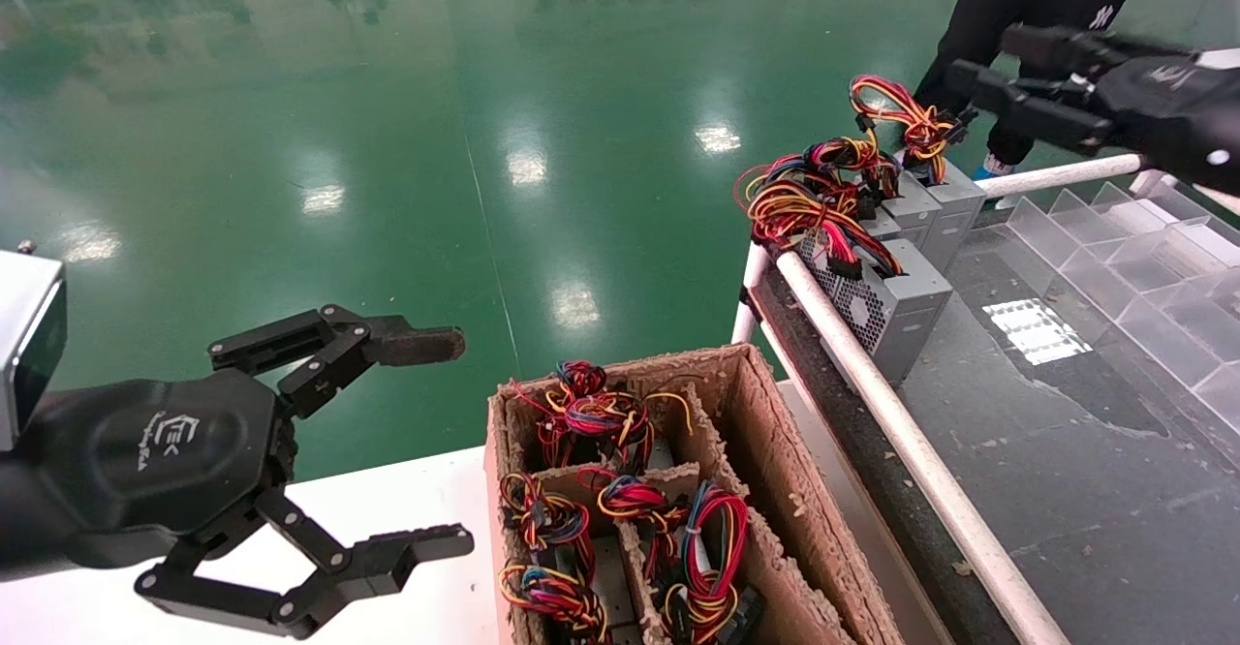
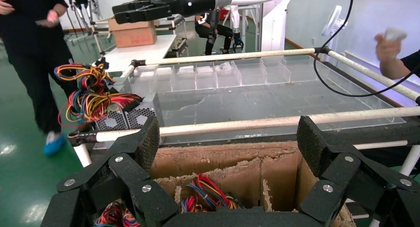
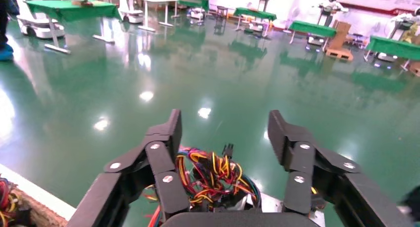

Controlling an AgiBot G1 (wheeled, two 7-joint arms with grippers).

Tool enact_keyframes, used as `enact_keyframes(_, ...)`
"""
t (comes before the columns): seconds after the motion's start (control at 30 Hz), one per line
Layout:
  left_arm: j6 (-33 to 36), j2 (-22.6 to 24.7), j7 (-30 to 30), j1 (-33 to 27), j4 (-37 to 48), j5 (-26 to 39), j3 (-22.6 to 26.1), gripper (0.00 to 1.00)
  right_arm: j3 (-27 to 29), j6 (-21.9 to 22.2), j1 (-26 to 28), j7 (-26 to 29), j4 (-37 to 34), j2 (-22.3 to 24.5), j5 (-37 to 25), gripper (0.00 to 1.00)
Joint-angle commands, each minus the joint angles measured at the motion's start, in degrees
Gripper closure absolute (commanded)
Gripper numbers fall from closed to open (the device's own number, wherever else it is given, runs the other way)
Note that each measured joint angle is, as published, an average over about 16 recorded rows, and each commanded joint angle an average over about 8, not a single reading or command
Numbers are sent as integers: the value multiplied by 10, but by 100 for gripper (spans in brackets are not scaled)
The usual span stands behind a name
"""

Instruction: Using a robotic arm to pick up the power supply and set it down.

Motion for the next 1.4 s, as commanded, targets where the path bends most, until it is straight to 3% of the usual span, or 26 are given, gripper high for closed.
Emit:
enact_keyframes(0.03,0,0,0,0,0,0,0,0,2,-2,-8,7,14,3,7,0)
enact_keyframes(1.4,0,0,0,0,0,0,0,0,34,-49,-314,202,532,102,187,0)
